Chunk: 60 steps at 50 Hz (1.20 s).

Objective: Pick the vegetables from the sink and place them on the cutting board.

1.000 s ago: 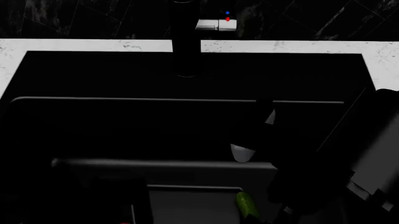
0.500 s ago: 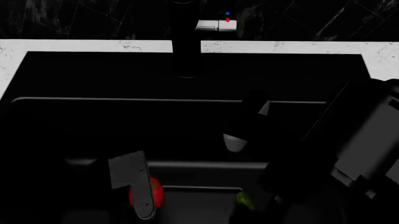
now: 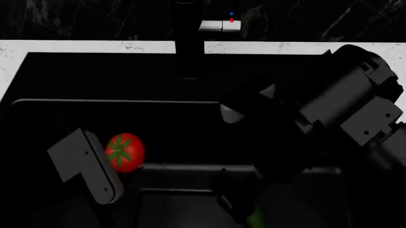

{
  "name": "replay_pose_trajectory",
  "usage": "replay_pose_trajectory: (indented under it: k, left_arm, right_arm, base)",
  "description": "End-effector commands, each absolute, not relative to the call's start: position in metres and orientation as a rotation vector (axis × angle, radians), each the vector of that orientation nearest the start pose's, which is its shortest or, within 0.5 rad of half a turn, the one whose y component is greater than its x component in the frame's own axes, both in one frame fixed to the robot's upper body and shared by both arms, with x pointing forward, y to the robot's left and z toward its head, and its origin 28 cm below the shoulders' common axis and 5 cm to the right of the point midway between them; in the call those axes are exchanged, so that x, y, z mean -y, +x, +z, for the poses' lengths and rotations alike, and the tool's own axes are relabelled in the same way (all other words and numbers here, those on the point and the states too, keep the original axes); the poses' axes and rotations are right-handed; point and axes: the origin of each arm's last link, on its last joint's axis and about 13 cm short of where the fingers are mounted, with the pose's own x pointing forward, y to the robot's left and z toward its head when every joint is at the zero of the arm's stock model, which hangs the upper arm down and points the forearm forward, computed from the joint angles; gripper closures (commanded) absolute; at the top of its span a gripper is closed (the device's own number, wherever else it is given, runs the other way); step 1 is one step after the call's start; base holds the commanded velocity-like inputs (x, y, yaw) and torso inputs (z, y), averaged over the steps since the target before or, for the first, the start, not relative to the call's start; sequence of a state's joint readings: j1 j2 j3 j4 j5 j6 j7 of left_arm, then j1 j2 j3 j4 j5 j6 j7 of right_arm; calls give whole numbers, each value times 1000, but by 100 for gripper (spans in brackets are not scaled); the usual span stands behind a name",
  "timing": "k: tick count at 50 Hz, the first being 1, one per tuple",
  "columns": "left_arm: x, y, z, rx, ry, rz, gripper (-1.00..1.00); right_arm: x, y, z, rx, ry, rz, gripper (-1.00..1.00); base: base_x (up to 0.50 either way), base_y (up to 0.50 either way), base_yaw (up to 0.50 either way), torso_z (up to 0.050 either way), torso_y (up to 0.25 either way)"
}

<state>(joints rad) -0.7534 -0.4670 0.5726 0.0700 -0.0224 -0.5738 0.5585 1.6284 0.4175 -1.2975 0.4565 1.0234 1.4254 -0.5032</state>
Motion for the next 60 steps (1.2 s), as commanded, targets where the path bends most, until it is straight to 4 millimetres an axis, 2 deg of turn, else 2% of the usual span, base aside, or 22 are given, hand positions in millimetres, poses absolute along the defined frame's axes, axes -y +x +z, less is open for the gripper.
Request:
replay_pose_trajectory:
  k: [1, 3, 7, 10, 19, 28, 37, 42, 60]
  left_arm:
    - [-246, 314, 166, -43, 618, -701, 100]
    - [-247, 314, 163, -47, 618, -704, 100]
    - [-248, 315, 158, -29, 572, -705, 100]
    - [-249, 314, 152, -31, 552, -710, 100]
    - [-250, 317, 138, -27, 523, -716, 100]
    - [-250, 317, 139, -23, 507, -718, 100]
    - [-250, 315, 138, -25, 495, -722, 100]
    - [-250, 314, 139, -24, 495, -725, 100]
    - [-248, 313, 135, -29, 492, -738, 100]
  right_arm:
    - [123, 368, 251, -1176, -299, 553, -100]
    - [123, 372, 248, -1181, -290, 536, -100]
    - [119, 383, 227, -1221, -301, 484, -100]
    - [118, 389, 220, -1241, -323, 452, -100]
    - [116, 386, 207, -1300, -418, 391, -100]
    - [112, 389, 203, -1234, -445, 360, -100]
    - [104, 391, 177, -1099, -337, 365, -100]
    - [105, 386, 159, -1132, -301, 395, -100]
    - [110, 381, 141, -1164, -263, 386, -100]
  base:
    - [36, 0, 0, 0, 0]
    - [36, 0, 0, 0, 0]
    - [36, 0, 0, 0, 0]
    - [34, 0, 0, 0, 0]
    - [35, 0, 3, -4, -2]
    - [37, 0, 6, -7, -4]
    - [37, 0, 8, -8, -5]
    - [37, 0, 7, -8, -7]
    - [37, 0, 8, -10, -6]
